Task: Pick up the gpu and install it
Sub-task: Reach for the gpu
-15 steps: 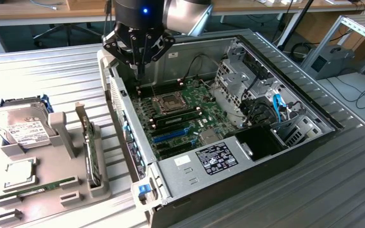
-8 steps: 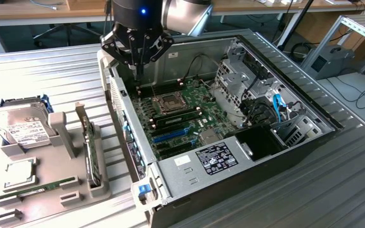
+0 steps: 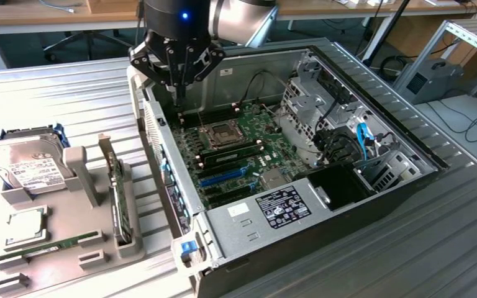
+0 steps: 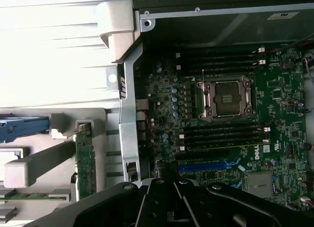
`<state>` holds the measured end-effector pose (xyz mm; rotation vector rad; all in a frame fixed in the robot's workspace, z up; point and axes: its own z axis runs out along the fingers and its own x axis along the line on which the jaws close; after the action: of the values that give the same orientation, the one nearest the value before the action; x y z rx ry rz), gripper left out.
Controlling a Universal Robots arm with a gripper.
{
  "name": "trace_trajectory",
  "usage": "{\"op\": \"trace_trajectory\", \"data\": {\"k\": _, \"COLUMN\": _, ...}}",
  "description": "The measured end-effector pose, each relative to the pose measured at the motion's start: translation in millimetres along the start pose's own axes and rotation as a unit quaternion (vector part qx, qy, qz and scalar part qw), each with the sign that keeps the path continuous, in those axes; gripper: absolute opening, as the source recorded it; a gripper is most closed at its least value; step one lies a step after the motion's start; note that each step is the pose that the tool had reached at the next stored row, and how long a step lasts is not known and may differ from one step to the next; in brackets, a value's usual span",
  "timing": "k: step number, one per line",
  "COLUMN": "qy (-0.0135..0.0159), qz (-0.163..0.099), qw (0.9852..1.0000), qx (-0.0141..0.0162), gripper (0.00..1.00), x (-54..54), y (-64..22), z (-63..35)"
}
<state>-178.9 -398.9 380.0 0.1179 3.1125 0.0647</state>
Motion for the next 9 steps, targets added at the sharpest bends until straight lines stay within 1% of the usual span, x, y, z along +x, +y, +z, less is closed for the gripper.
{"op": "trace_trajectory", "data": {"k": 9, "qy": 0.0000, "qz": 0.000, "qw": 1.0000, "qx": 0.0000, "gripper": 0.11, "x": 3.7, "y": -0.3, "z": 0.9}}
